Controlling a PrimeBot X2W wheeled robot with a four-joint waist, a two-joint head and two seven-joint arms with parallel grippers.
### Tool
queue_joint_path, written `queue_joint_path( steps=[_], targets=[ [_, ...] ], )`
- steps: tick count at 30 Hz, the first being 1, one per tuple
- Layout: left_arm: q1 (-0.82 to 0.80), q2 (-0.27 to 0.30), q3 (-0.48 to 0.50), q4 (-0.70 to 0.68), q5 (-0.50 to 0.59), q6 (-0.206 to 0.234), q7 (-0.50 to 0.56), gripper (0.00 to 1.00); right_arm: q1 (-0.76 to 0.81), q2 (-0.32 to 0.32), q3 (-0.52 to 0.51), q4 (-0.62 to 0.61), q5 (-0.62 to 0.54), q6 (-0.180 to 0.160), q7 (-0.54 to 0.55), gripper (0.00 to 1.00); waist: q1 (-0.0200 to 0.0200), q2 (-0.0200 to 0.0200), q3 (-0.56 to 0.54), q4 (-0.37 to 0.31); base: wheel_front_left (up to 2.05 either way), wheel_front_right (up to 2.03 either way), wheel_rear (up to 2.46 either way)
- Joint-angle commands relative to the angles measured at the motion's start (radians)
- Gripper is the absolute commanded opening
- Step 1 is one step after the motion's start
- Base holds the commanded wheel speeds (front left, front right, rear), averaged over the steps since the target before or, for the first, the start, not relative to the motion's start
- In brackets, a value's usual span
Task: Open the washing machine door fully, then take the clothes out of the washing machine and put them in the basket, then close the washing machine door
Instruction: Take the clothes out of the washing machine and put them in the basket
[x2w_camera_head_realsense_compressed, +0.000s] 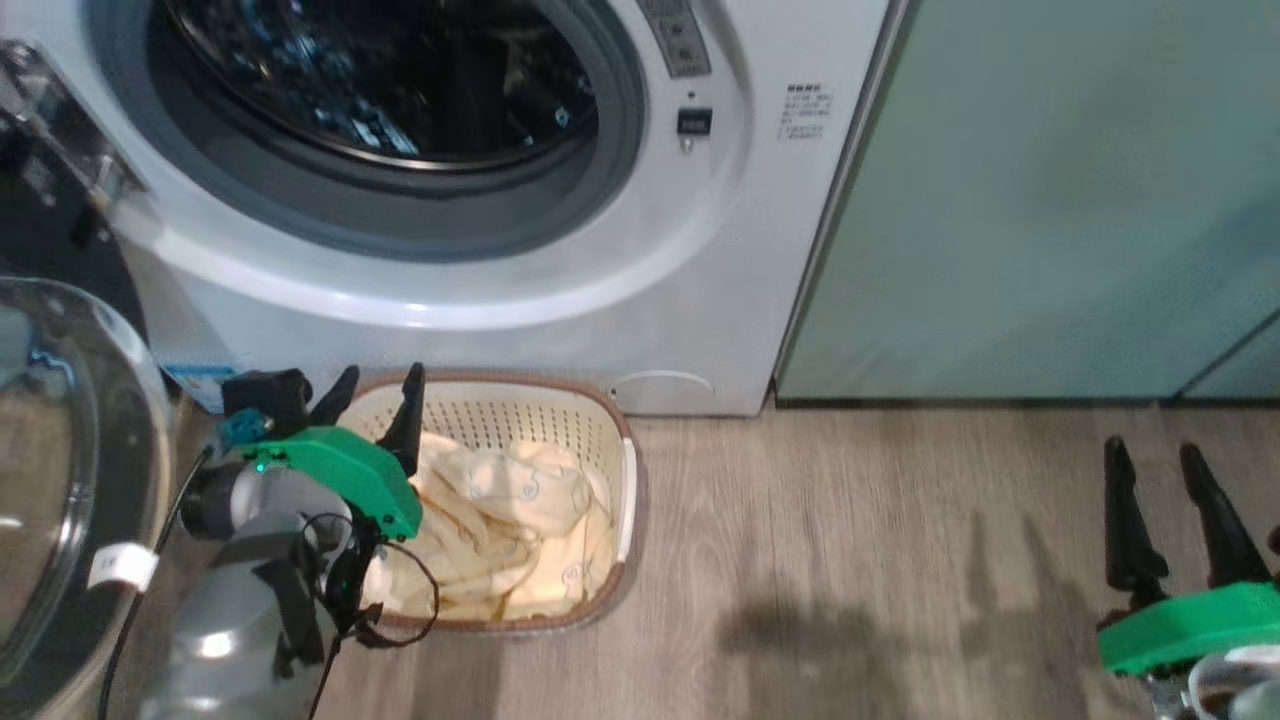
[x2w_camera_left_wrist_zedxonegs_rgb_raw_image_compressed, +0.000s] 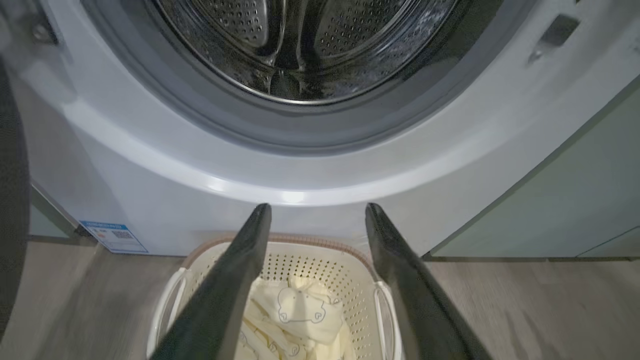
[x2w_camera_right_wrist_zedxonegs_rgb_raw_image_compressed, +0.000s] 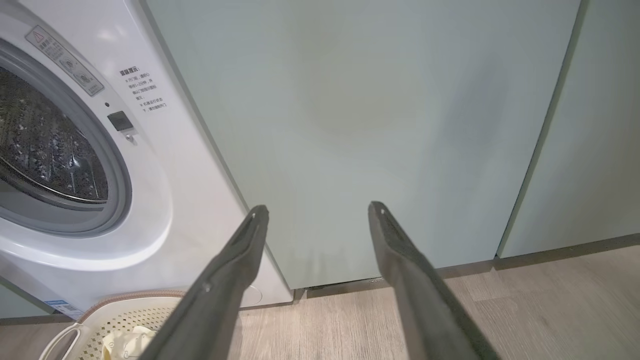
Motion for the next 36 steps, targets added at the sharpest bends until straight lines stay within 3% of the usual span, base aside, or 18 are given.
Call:
queue_joint_path(
  steps=[1, 15, 36],
  targets=[
    [-0.011, 0.037, 0.045, -0.043, 0.011, -0.005, -0.01, 1.0, -0.002, -0.022, 0.02, -0.024, 0.005, 0.004, -0.01, 1.0, 0.0002, -0.0001, -0.035, 0.008, 0.0, 0.0, 0.0],
    [0.235, 0.041, 0.255, -0.287, 0.079, -0.009, -0.01, 1.0, 0.078, -0.036, 0.026, -0.027, 0.013, 0.004, -0.01, 1.0, 0.0002, -0.0001, -0.16, 0.016, 0.0, 0.0, 0.0],
    [0.339, 0.036, 0.312, -0.355, 0.163, -0.006, -0.01, 1.0, 0.107, -0.035, 0.013, -0.046, 0.014, 0.004, -0.01, 1.0, 0.0002, -0.0001, -0.216, 0.024, 0.0, 0.0, 0.0]
  ],
)
